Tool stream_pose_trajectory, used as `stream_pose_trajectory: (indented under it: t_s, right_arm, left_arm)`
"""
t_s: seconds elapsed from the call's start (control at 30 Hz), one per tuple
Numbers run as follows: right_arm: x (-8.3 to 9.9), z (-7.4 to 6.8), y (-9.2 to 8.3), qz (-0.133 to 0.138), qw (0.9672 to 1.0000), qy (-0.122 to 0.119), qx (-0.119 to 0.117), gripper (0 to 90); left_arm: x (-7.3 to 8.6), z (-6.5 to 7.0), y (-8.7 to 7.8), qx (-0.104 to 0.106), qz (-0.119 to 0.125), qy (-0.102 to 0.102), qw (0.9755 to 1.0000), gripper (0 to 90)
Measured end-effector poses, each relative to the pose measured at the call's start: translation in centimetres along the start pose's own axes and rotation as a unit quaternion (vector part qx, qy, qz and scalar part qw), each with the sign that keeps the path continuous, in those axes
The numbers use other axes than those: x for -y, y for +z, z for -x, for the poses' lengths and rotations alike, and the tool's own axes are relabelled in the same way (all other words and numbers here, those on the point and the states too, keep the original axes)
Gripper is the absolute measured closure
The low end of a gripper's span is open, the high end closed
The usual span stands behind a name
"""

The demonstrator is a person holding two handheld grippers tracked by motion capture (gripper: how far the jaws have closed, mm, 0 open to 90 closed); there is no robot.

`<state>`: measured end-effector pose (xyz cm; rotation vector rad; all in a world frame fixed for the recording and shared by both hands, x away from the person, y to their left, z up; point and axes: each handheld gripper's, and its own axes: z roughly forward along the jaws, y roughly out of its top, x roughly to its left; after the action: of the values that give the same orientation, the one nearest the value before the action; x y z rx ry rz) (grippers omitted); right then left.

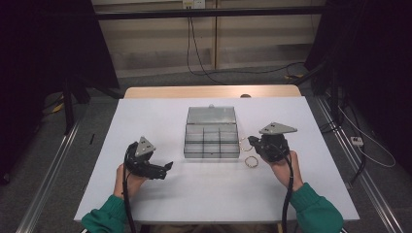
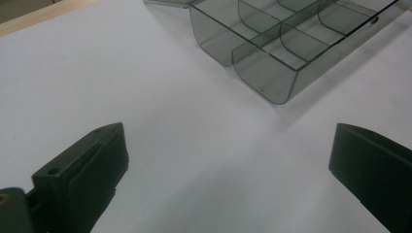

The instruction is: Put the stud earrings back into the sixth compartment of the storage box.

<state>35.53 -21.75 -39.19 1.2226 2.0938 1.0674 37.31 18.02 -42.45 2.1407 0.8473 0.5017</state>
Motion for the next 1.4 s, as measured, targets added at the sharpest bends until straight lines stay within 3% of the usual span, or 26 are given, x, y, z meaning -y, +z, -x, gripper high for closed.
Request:
stream_pose_trajectory:
  t_s: [0.9,1.4]
  right_arm:
    - [-1.8,-1.1,2.5,0.002,0.9999,-0.007,-0.014,89.0]
    - [-2.4,-1.7,4.5,-0.011,0.9996,-0.014,-0.022,89.0]
  left_arm:
    - [0.0,0.1,0.1,-0.003,0.001,-0.001,1.0000,0.3]
    - [0.1,0.0,0.0,-0.004,-0.002,0.001,1.0000,0.3]
